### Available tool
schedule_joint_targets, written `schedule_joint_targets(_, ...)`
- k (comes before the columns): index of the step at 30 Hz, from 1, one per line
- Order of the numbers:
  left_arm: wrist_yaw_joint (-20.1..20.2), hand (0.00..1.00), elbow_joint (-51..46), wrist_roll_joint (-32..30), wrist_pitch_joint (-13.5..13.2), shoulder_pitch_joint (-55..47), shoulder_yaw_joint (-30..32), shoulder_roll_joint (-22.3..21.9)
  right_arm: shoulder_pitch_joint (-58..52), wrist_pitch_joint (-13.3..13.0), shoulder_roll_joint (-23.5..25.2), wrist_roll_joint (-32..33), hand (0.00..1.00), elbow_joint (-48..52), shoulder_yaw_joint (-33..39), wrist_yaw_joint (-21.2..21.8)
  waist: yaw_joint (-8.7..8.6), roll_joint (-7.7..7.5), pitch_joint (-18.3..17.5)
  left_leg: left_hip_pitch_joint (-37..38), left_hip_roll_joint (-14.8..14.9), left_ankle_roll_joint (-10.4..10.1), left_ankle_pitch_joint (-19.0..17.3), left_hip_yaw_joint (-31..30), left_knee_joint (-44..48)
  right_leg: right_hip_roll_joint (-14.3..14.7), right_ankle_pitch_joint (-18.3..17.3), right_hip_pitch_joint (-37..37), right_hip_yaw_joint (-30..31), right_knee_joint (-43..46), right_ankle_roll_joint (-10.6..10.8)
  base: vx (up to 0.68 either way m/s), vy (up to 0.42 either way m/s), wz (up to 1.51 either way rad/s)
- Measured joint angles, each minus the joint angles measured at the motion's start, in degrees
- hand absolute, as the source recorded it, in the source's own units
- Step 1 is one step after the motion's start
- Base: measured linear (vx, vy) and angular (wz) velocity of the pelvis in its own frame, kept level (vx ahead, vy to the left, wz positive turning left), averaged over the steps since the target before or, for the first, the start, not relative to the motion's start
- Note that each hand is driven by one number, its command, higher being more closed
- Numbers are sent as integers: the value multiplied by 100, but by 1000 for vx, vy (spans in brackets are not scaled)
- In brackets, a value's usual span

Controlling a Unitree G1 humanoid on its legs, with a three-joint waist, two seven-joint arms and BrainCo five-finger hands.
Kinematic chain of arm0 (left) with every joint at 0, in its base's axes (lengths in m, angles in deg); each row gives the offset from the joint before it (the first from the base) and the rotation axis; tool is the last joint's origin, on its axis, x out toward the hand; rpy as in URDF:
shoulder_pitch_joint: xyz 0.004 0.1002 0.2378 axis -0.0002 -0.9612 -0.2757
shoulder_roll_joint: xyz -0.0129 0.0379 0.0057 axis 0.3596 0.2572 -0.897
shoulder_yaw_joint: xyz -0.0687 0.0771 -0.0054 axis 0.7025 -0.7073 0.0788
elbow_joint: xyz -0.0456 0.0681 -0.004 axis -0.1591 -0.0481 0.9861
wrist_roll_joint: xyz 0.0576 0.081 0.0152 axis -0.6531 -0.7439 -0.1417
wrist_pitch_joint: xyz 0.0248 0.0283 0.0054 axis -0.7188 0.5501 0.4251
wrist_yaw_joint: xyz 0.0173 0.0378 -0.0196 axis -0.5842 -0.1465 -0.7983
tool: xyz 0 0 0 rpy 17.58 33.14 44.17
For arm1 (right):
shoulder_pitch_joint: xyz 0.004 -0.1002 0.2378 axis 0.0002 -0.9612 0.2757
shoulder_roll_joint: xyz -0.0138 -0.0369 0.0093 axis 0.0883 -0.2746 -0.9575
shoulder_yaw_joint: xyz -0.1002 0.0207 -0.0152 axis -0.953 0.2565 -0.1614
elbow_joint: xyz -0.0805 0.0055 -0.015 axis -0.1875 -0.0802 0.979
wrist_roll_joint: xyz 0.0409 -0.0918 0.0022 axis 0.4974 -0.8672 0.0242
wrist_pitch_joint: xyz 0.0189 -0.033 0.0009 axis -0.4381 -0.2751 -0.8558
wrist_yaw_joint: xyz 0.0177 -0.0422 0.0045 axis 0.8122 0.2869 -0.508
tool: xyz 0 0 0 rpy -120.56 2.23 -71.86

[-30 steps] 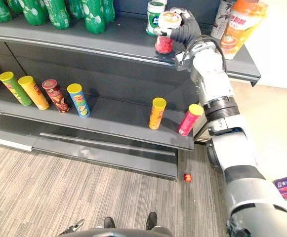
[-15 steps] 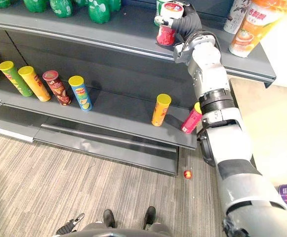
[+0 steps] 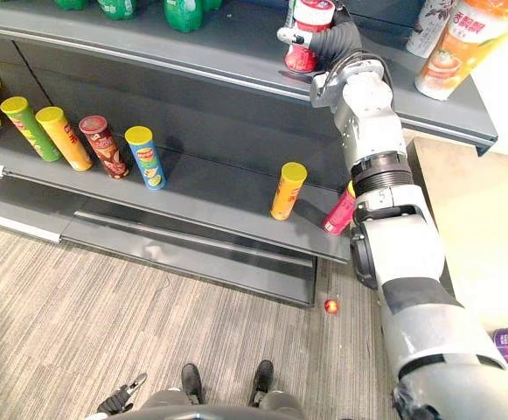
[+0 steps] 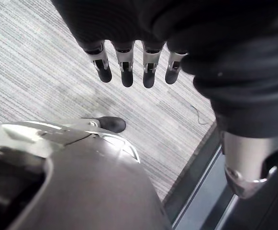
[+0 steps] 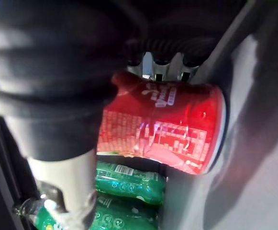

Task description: Put the gum and the chips on the shelf.

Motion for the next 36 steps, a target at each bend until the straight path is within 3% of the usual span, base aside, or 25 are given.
schedule_joint_targets(9,0,0,-5,-3,5,-3,170,-15,-330,7,0,26,0,608,-55,-24,-20,-42,21,39,19,-3,0,111,28,23,2,-6,71,-4,1,13,-4,-4)
schedule_joint_targets(16,5,0,-37,-19,10,-18,227,-3,-595,10,-105,138,0,1645,-109,-43,-149,-71,35,59,32,-5,-1,122,29,36,2,4,85,-7,1,0,0,0)
schedule_joint_targets(21,25,0,-46,-94,11,-18,262,-6,-682,-75,-302,141,0,2243,-253,-127,-160,-71,35,113,39,-7,-3,129,29,41,2,55,92,-8,1,0,0,0)
schedule_joint_targets(29,-3,0,-44,-116,11,-19,302,-6,-900,-451,-318,123,0,3394,-207,-527,-157,-95,19,129,41,-8,-2,117,28,39,2,80,70,-10,1,0,0,0)
schedule_joint_targets(33,-75,0,-43,-121,16,-18,322,-5,-1470,-674,-40,21,0,4521,-13,-671,-154,-121,2,125,39,-10,-4,111,29,38,1,83,62,-10,1,0,0,0)
schedule_joint_targets(36,-127,0,-43,-130,45,-16,328,11,-2179,-764,519,-280,0,5312,-17,-738,-159,-160,-30,126,40,-11,-4,113,29,39,1,83,63,-10,1,0,0,0)
